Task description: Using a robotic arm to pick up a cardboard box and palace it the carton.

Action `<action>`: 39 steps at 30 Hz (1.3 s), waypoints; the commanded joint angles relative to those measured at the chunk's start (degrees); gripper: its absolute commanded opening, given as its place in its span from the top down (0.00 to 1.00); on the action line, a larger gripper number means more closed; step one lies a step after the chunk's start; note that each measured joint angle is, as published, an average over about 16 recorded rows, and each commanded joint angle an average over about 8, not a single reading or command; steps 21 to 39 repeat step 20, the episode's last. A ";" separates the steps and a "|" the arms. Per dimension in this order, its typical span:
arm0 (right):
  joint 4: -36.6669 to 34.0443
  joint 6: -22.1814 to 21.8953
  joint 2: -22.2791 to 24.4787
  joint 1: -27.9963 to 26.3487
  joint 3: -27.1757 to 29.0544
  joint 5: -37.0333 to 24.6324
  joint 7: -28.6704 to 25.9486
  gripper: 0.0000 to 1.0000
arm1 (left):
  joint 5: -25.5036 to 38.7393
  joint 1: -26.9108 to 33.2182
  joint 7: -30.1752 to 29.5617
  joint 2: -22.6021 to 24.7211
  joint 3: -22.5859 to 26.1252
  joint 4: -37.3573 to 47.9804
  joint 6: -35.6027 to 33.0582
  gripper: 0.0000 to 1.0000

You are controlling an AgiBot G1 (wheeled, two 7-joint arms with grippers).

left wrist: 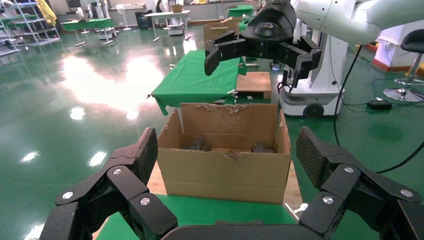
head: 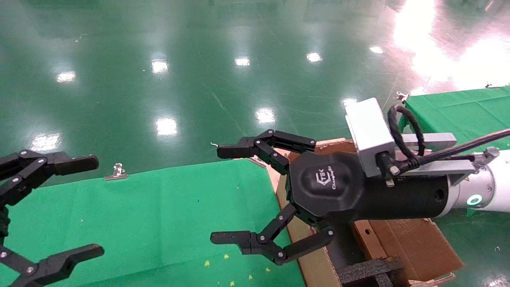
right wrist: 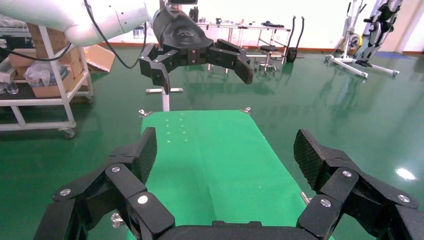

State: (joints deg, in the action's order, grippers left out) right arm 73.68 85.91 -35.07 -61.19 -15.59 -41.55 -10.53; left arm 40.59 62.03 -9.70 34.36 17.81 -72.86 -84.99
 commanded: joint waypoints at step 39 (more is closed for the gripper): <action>-0.10 -0.24 0.06 -0.35 -0.43 -0.30 -0.25 0.00 | -0.01 0.00 0.00 0.00 0.00 0.00 0.00 0.00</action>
